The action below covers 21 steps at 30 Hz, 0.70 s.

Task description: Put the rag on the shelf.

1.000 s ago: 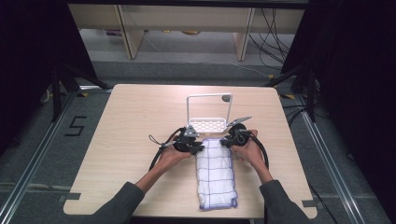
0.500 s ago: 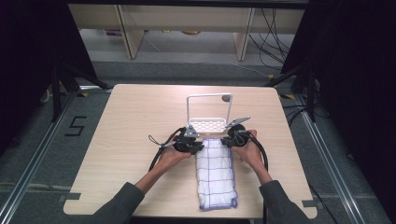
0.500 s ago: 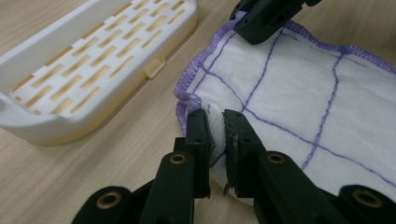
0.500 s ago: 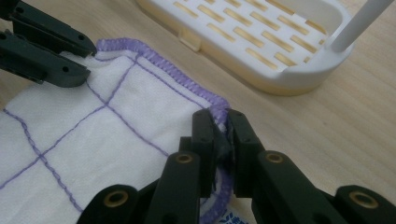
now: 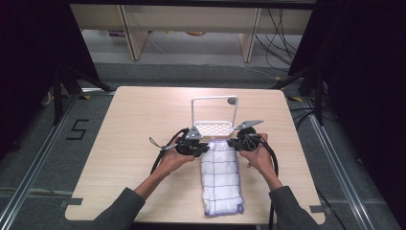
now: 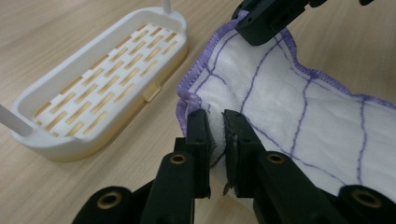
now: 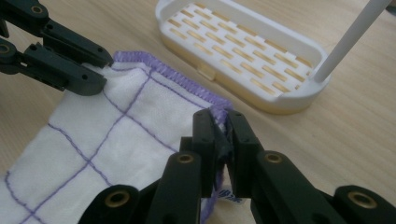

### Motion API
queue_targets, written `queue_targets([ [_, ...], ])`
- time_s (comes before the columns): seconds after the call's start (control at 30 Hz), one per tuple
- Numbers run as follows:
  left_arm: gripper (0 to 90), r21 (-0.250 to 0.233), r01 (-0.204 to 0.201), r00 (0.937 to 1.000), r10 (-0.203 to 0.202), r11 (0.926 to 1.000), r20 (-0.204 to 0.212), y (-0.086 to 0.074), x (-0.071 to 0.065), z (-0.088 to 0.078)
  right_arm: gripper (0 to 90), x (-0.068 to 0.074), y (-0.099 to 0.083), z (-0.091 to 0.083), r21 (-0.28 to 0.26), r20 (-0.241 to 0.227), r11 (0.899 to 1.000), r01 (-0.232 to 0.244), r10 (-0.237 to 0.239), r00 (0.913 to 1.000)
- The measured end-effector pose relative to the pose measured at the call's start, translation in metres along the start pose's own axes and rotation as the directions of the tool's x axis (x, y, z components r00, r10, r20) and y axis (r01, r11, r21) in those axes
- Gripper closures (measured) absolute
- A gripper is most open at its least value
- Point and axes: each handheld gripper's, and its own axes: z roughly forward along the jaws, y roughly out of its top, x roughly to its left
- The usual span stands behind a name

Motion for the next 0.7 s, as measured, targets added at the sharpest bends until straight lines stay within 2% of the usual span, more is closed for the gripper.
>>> queue_targets([
  [0.03, 80.6, -0.011, -0.010, 0.9999, 0.010, 0.9999, 0.010, 0.003, -0.002, -0.004, 84.2, 0.002, 0.003, -0.007, 0.007, -0.002, 1.000, 0.009, -0.009, 1.0000],
  [0.07, 80.6, -0.015, -0.012, 0.9999, 0.012, 0.9998, 0.004, 0.004, -0.003, -0.006, 84.3, 0.002, 0.002, -0.005, -0.026, 0.013, 1.000, 0.018, -0.018, 0.9998],
  [0.1, 80.6, -0.014, -0.026, 0.9996, 0.026, 0.9996, 0.007, 0.004, -0.003, -0.009, 84.3, 0.003, 0.004, -0.008, -0.020, 0.005, 1.000, 0.002, -0.002, 1.0000],
  [0.13, 80.5, -0.014, -0.030, 0.9995, 0.030, 0.9995, 0.006, 0.005, -0.003, -0.011, 84.4, 0.004, 0.004, -0.010, -0.025, 0.007, 1.000, 0.010, -0.010, 0.9999],
  [0.17, 80.5, -0.020, -0.024, 0.9997, 0.024, 0.9995, 0.006, 0.006, -0.004, -0.013, 84.4, 0.004, 0.005, -0.010, -0.039, 0.003, 0.999, 0.024, -0.023, 0.9997],
  [0.2, 80.6, -0.024, -0.024, 0.9997, 0.024, 0.9994, 0.007, 0.007, -0.004, -0.015, 84.4, 0.006, 0.005, -0.012, -0.043, -0.003, 0.999, 0.001, -0.001, 1.0000],
  [0.23, 80.6, -0.035, -0.008, 1.0000, 0.008, 0.9993, 0.003, 0.008, -0.006, -0.016, 84.4, 0.005, 0.006, -0.015, -0.029, -0.005, 0.999, 0.028, -0.028, 0.9996],
  [0.3, 80.5, -0.030, -0.017, 0.9998, 0.017, 0.9994, 0.013, 0.011, -0.006, -0.019, 84.4, 0.007, 0.007, -0.019, -0.030, -0.007, 0.999, 0.019, -0.019, 0.9998],
  [0.37, 80.4, -0.040, -0.022, 0.9996, 0.023, 0.9990, 0.016, 0.015, -0.006, -0.024, 84.5, 0.007, 0.008, -0.022, -0.066, -0.009, 0.997, 0.043, -0.043, 0.9990],
  [0.4, 80.4, -0.042, -0.021, 0.9997, 0.022, 0.9989, 0.012, 0.016, -0.006, -0.025, 84.4, 0.010, 0.008, -0.025, -0.084, -0.007, 0.996, 0.027, -0.027, 0.9996],
  [0.47, 80.4, -0.054, -0.022, 0.9996, 0.023, 0.9983, 0.015, 0.019, -0.007, -0.029, 84.5, 0.011, 0.010, -0.031, -0.070, -0.015, 0.997, 0.035, -0.036, 0.9992],
  [0.63, 80.4, -0.067, -0.029, 0.9990, 0.031, 0.9973, 0.031, 0.022, -0.009, -0.034, 84.5, 0.015, 0.014, -0.042, -0.092, -0.025, 0.995, 0.042, -0.044, 0.9987],
  [0.7, 80.5, -0.064, -0.037, 0.9989, 0.038, 0.9972, 0.025, 0.023, -0.009, -0.037, 84.6, 0.016, 0.015, -0.046, -0.103, -0.025, 0.994, 0.037, -0.040, 0.9989],
])
